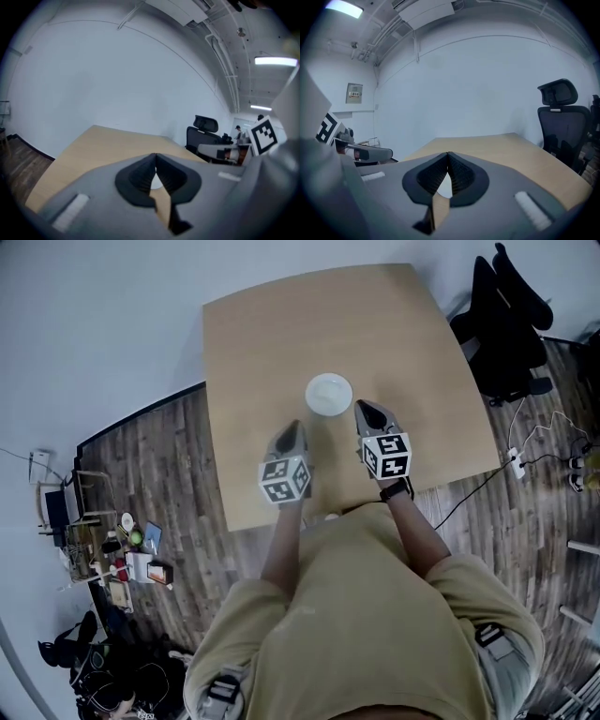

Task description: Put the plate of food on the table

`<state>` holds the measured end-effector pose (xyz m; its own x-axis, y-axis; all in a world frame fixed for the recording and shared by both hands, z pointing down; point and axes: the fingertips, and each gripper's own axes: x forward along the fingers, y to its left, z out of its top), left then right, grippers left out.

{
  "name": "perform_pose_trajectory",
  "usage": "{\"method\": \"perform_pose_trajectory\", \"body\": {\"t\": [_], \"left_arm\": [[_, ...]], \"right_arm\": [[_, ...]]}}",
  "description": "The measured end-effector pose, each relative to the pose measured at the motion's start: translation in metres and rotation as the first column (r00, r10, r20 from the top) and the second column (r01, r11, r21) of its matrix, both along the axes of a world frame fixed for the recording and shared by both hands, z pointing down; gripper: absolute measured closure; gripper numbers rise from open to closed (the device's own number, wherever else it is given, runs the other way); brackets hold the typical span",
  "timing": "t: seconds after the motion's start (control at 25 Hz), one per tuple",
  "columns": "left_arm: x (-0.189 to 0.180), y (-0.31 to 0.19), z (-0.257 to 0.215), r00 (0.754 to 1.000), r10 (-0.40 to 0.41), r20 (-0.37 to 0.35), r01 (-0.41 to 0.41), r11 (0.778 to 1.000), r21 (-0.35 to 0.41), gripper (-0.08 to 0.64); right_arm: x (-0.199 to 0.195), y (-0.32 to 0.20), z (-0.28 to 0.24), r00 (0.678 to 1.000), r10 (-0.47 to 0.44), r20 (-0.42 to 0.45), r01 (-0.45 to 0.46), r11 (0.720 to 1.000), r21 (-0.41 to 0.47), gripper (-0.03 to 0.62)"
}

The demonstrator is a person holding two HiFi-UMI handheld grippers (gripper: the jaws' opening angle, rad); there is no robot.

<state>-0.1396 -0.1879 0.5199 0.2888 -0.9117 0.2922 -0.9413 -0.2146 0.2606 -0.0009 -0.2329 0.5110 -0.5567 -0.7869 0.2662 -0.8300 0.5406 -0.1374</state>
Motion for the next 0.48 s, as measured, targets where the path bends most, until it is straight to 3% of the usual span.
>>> {"method": "perform_pose_trajectory", "body": {"t": [0.28, 0.48], "left_arm": [[0.006, 0.005, -0.014, 0.998, -0.015, 0.059, 0.01, 0.997, 0.078, 0.555], [0.007, 0.004, -0.02, 0.998, -0.024, 0.059, 0.018, 0.994, 0.104, 0.555]], "right_arm": [[0.009, 0.013, -0.015, 1.0, 0.023, -0.004, -0.023, 0.997, 0.073, 0.584], [0.01, 0.017, -0.023, 1.0, 0.017, -0.007, -0.016, 0.996, 0.092, 0.584]]}}
